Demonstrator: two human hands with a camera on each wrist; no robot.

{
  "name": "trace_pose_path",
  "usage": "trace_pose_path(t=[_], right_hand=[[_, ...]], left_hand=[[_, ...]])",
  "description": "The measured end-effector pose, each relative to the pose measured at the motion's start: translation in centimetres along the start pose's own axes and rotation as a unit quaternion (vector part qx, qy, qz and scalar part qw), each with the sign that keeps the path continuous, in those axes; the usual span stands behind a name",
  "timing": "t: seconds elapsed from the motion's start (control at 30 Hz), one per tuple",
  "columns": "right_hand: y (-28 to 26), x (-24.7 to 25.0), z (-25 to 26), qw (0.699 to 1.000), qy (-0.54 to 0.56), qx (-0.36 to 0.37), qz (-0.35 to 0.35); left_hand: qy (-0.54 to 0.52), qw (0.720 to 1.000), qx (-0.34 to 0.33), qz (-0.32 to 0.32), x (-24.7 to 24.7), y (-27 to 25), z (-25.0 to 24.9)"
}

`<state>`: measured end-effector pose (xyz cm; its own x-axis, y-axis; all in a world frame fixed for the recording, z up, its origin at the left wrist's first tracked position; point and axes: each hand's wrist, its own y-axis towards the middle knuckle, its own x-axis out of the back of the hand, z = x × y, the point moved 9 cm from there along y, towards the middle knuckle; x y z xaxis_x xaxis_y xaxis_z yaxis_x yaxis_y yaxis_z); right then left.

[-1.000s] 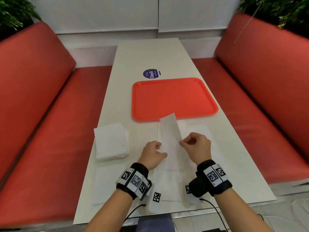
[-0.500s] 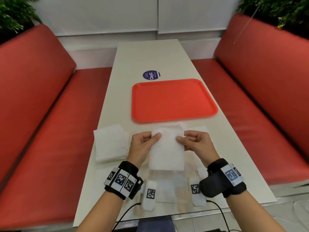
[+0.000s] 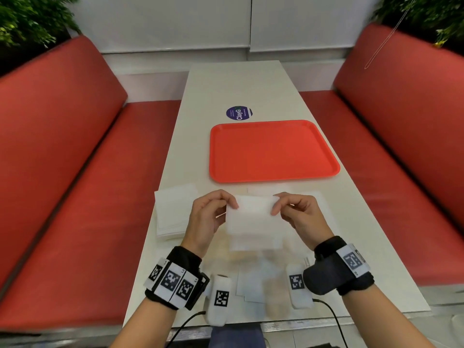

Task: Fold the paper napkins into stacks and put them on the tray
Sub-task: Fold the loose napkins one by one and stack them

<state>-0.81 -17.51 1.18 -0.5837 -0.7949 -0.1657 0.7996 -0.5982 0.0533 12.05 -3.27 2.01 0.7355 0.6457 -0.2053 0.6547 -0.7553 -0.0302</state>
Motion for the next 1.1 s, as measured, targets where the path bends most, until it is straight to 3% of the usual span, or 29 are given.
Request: trace_pose_path(t=[0.23,0.37,0.43,0.53,0.77,1.1], right_hand=[[-0.2,-0.8,-0.5,0.999,-0.031,-0.032,0.03],[-0.8,-2.9,1.1,0.989,-0.119,0.011,0.083],[-1.0,-4.4,0.7,0.98,-0.166,0.009,0.108],[-1.1,-5.5,-0.1,0.987,-0.124,-0.014,0.104],[-2.0,-5.3,-2.1,0.995,-0.024,-0.094,0.027],[-1.9,-6.7,-1.5,0.999,-0.022,-0.039,0.01]], left_hand=[[0.154,0.984,-0.086,-0.019,0.4,-2.0,-2.1],[0.214,0.969,-0.122,-0.006,-0.1,-3.4,-2.9],[0.214,0.97,-0.116,0.003,0.0,-3.9,-3.0],[0.2,0.975,-0.097,-0.016,1.0,-4.5,-3.2],[0.12,0.976,-0.075,-0.164,6.6,-6.4,-3.0],[0.11,0.973,-0.076,-0.188,7.7,-8.0,-2.9]])
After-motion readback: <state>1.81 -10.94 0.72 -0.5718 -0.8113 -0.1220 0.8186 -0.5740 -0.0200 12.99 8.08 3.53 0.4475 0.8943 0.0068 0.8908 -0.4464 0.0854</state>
